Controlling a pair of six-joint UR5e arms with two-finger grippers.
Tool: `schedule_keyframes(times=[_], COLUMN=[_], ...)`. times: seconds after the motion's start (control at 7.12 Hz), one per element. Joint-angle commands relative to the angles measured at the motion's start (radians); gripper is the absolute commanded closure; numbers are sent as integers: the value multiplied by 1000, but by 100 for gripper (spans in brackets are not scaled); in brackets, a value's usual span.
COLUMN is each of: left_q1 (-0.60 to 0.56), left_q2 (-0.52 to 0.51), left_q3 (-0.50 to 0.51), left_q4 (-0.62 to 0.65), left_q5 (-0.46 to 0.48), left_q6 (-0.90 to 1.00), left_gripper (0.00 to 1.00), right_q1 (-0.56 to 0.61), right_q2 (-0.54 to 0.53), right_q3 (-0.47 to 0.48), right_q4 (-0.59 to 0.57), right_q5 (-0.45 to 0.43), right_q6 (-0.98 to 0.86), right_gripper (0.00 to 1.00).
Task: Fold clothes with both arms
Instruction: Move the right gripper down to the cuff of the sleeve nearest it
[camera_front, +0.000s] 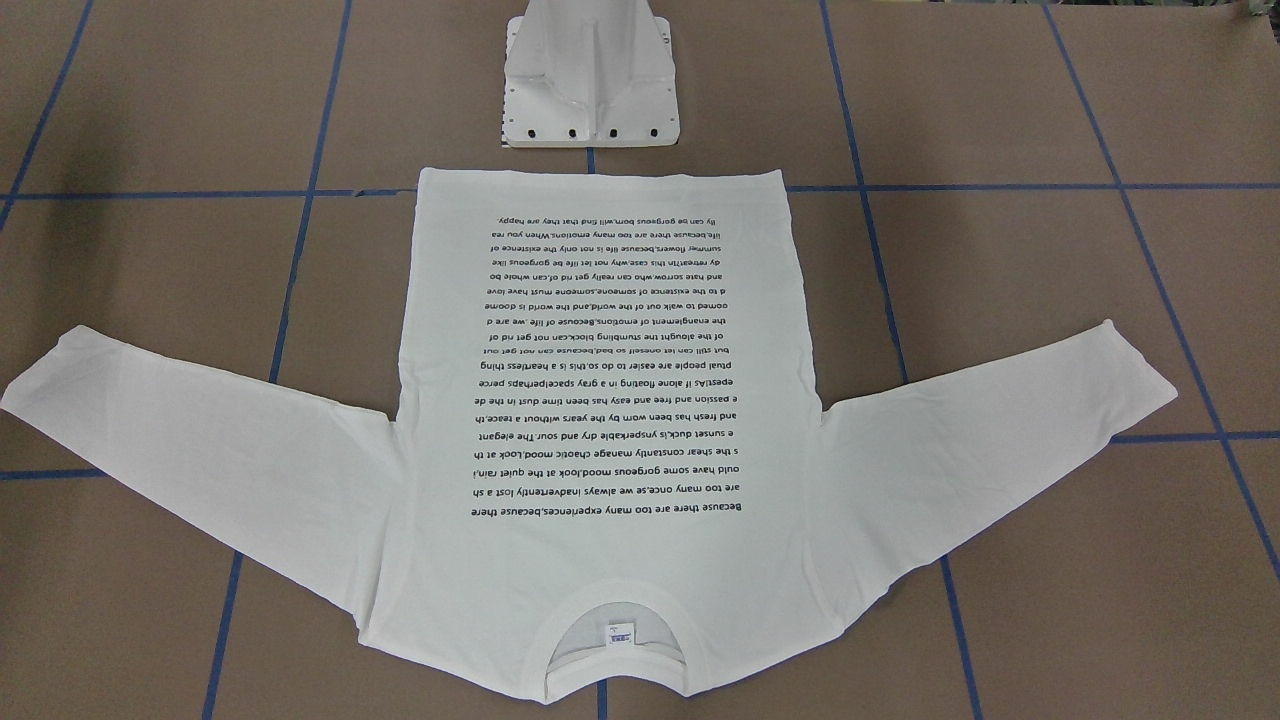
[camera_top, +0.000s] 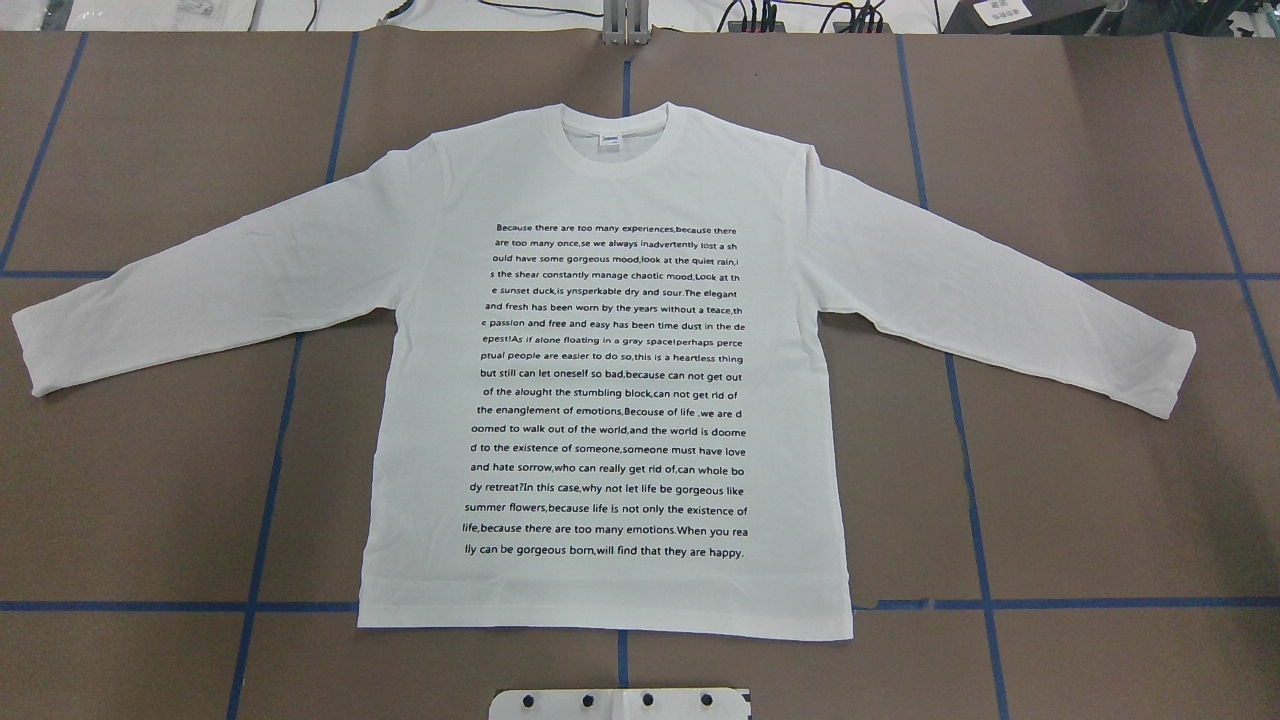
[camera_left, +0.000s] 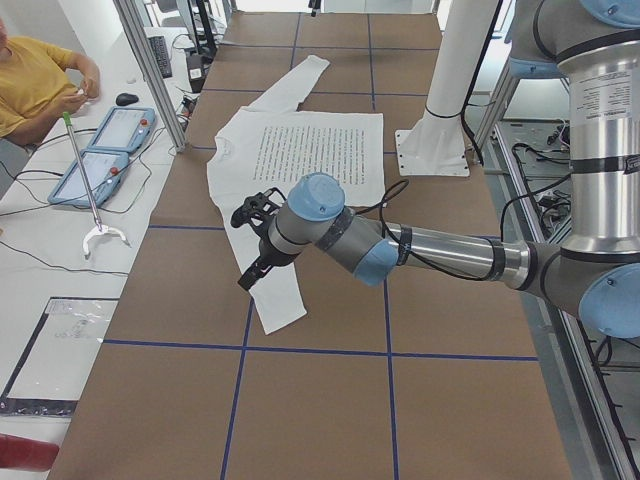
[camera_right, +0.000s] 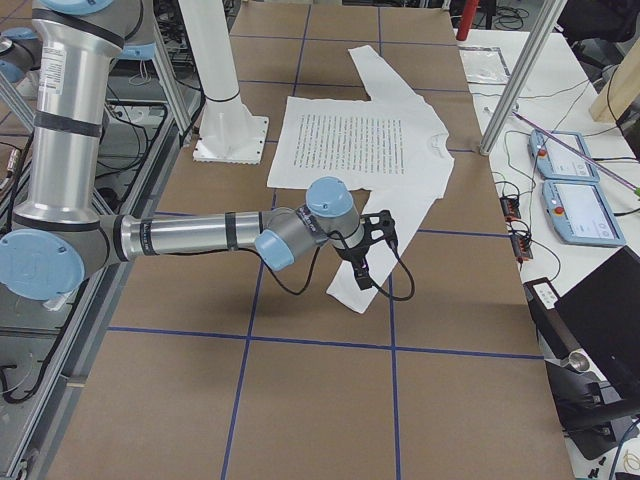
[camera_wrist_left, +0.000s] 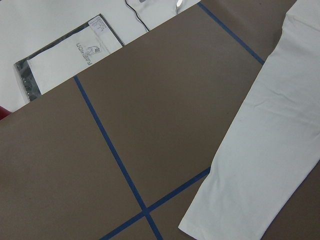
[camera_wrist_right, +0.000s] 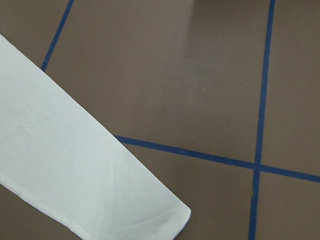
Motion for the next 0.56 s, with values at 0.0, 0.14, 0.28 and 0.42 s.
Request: schedule_keyframes(times=[0.0, 0.14, 0.28, 0.42], left_q1=[0, 0, 0, 0], left_q2=[-1, 1, 2, 4], left_q3=[-3, -5, -8, -8], left_q4=[-1, -1, -1, -1], left_q5=[-13, -14, -14, -14], left_q6=[0, 0, 1, 1], left_gripper=[0, 0, 0, 0], right_q1=[-200, -212, -222, -247], right_q2=[0, 9, 15, 26], right_q3=[-195, -281, -318, -339], right_q4=[384, 473, 478, 478], right_q5=[-173, -181, -193, -233], right_q6=[337, 353, 351, 353], right_gripper=[3, 9, 16, 17])
